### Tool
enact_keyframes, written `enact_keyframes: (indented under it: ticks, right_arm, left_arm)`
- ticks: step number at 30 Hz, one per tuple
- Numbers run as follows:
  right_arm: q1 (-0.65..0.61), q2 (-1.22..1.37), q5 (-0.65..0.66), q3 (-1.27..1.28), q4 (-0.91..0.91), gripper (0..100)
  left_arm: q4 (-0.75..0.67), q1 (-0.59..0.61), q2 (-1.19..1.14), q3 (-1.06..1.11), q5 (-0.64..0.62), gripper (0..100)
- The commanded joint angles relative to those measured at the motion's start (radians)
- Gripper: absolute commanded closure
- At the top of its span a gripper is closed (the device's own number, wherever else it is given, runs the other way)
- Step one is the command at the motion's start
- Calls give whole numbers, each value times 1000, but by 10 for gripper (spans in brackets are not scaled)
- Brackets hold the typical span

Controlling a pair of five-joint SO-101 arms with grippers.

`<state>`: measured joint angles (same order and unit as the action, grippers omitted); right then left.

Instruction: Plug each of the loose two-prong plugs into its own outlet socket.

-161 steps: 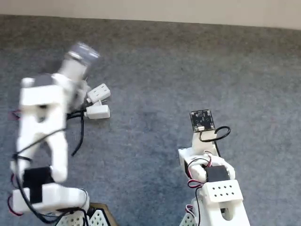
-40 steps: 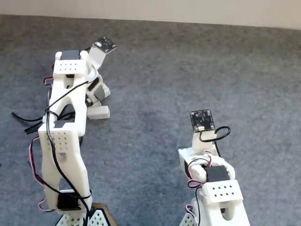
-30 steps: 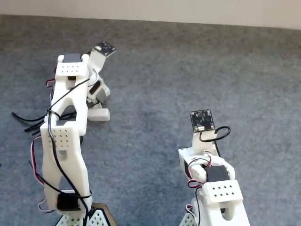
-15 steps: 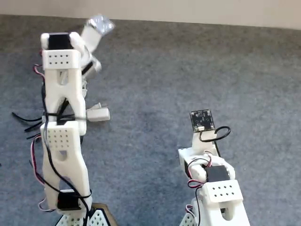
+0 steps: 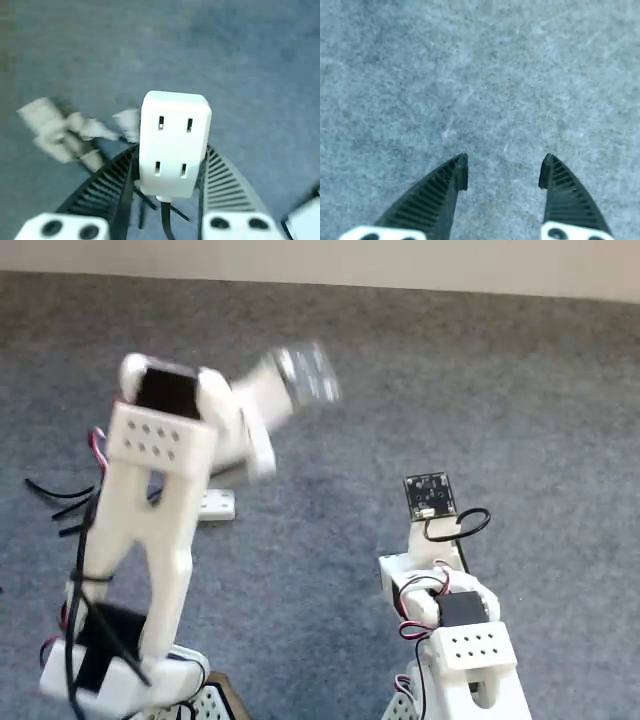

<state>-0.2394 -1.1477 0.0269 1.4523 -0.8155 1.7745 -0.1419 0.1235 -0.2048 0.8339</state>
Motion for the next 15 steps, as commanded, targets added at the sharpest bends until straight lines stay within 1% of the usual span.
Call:
enact_keyframes:
  ticks: [1, 5, 10, 12, 15]
  right_arm:
    - [5, -15, 9, -5, 12, 767]
    - [5, -15, 9, -5, 12, 767]
    - [5, -15, 9, -4, 12, 767]
    - [5, -15, 9, -4, 12, 767]
    - [5, -15, 9, -4, 12, 767]
  left_arm:
    - [-54, -65, 137, 443, 117, 996]
    - [-288, -76, 134, 682, 120, 995]
    - [-549, -119, 131, 886, 121, 993]
    - [-605, -127, 101, 908, 121, 993]
    - [-641, -131, -4, 889, 121, 993]
